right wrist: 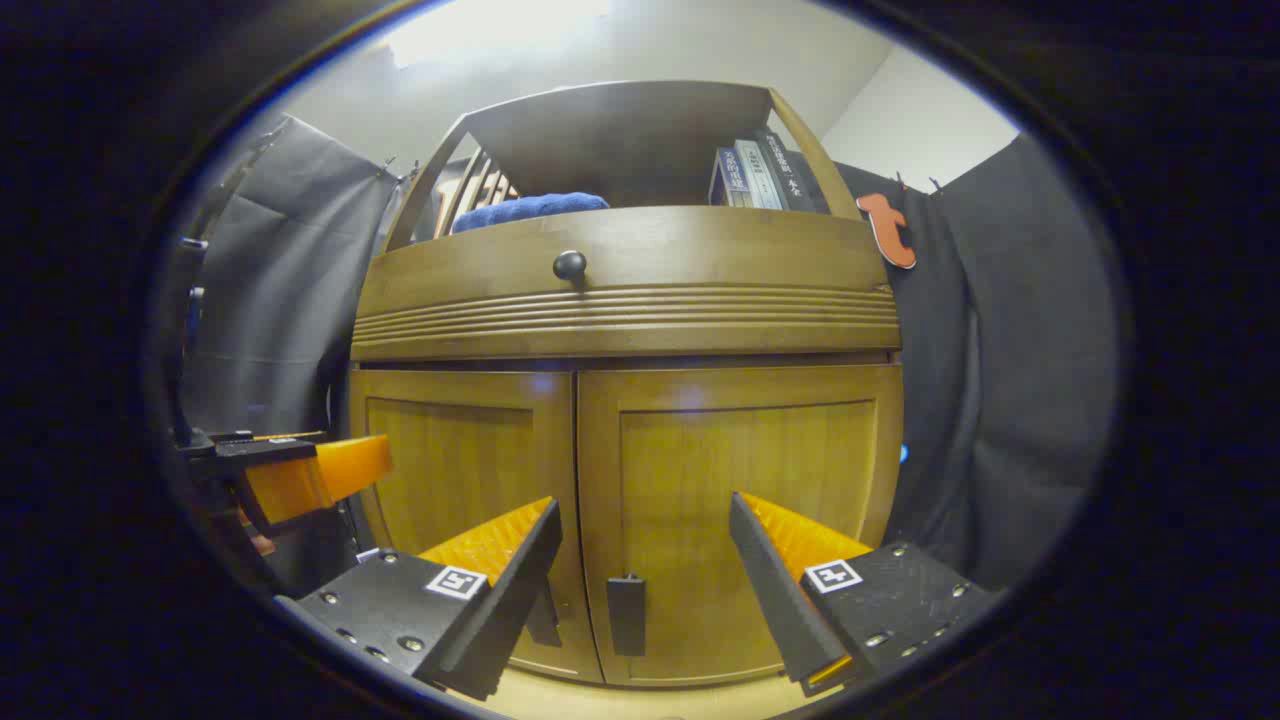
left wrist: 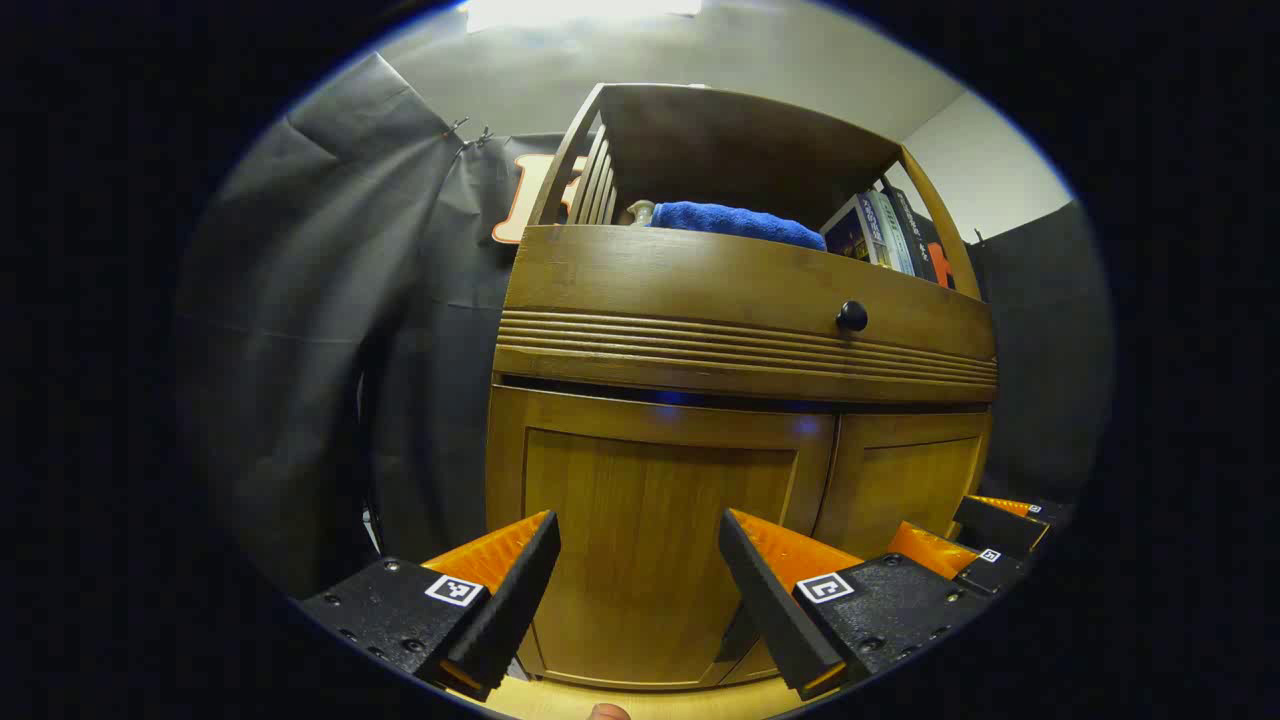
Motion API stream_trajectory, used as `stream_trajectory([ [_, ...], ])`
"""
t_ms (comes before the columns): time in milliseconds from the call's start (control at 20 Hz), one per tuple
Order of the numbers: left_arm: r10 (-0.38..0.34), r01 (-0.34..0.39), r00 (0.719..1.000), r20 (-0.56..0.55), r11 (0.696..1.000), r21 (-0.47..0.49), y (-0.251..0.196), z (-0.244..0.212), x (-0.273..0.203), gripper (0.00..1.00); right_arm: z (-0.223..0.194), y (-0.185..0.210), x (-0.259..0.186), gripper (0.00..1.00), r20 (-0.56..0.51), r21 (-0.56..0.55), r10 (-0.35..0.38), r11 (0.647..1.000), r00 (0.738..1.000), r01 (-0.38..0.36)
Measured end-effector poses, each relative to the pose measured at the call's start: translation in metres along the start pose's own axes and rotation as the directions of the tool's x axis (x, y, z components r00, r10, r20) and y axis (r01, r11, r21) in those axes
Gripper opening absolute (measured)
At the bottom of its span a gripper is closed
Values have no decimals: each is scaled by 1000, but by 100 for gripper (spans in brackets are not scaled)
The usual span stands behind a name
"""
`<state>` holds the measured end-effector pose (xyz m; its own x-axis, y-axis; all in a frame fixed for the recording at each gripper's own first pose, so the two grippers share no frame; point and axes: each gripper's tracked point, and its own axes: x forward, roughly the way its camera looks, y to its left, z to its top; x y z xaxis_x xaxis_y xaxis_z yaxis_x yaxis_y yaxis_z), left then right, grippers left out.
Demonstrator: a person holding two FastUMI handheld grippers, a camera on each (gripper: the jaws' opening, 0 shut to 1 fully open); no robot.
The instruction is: Open the right door of the double-door shoe cabinet with the right hand, and open the left door with the left hand.
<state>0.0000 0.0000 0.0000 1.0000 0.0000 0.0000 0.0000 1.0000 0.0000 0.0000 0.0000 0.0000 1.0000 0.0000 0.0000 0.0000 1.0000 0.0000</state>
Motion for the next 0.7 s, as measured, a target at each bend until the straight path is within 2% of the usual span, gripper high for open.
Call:
stream_trajectory([
  [700, 16, -16, 1000, 7, 1000, -5, 19, -3, 2, 98, -43, 10, 18, 100, -121, 20, -9, 1000, 993, 11],
])
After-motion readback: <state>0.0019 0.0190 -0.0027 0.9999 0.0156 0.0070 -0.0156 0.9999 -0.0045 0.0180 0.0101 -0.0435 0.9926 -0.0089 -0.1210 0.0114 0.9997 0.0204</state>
